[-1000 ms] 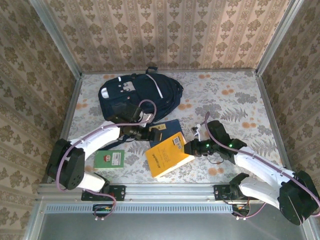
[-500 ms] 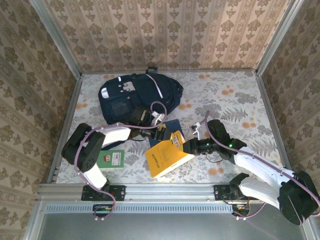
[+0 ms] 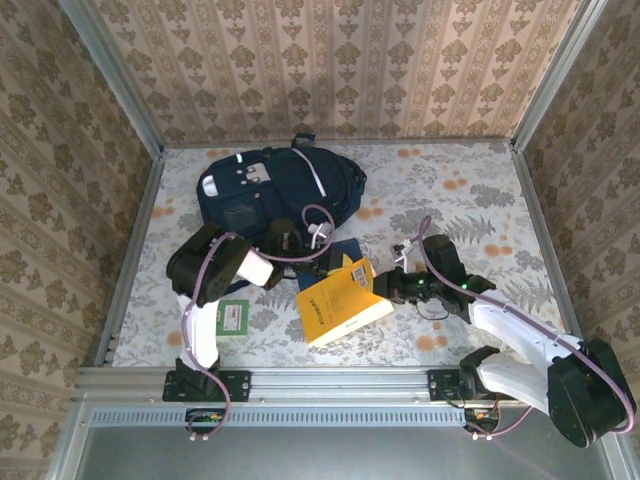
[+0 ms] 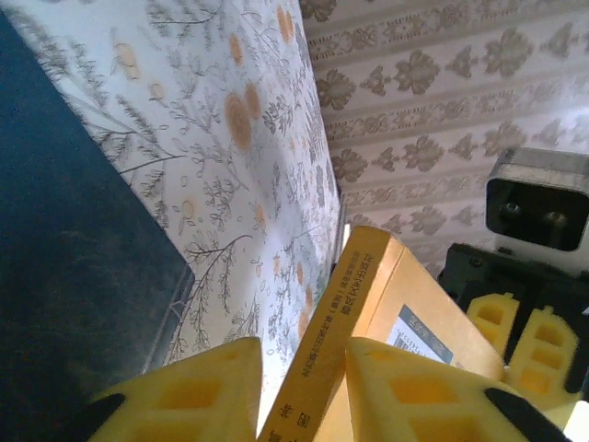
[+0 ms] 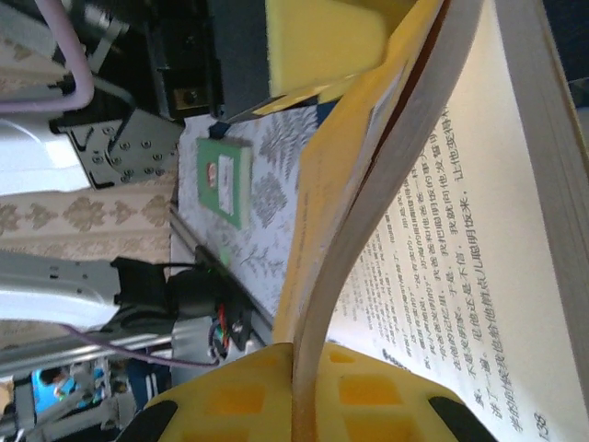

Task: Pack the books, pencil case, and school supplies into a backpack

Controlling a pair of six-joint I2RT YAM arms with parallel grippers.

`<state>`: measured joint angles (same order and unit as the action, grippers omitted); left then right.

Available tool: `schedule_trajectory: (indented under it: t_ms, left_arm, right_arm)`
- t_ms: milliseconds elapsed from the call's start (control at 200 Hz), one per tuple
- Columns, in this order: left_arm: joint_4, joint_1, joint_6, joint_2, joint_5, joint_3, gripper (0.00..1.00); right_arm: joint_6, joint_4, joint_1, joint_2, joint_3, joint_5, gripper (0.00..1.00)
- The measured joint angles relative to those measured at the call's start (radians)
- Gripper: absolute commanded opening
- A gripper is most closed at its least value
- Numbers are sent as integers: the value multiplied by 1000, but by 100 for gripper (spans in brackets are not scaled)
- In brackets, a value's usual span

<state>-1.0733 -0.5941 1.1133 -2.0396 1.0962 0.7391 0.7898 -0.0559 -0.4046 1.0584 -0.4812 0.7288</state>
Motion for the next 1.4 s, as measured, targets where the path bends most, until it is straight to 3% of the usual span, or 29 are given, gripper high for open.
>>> schedule_trajectory:
  t_ms: [120, 215, 335, 405, 480, 625, 680, 805, 995, 1175, 1400]
  left_arm:
    - [-96, 7, 84, -41, -3, -2, 8]
    - [-142, 5, 124, -42, 5, -4, 5]
    - [-170, -1, 156, -42, 18, -4, 21]
    - [-180, -8, 171, -42, 22, -4, 39]
    - [-191, -12, 180, -42, 23, -4, 50]
    - [-186, -5, 181, -36, -5, -21, 55]
    - [-163, 7, 164, -18, -21, -42, 55]
    - [19, 32, 70, 89, -82, -77, 60]
    - [608, 10, -255, 360, -286, -11, 67]
    - [980, -56, -460, 428, -444, 130, 69]
    - [1190, -64, -558, 347, -511, 175, 70]
  right_arm:
    - [6, 0, 40, 24, 2, -18, 13]
    - [7, 3, 63, 56, 2, -46, 13]
    - [6, 12, 84, 113, 2, -84, 14]
    - [10, 26, 92, 144, 1, -103, 14]
    - [10, 29, 98, 176, -5, -126, 16]
    - [-16, -13, 107, 214, -56, -198, 25]
    - [-32, -46, 109, 226, -90, -242, 34]
    - [-71, -135, 109, 252, -177, -374, 55]
    - [-63, -235, 99, 234, -207, -502, 58]
    - [-14, -266, 25, 102, -94, -470, 56]
    - [141, -135, -33, -6, 131, -309, 57]
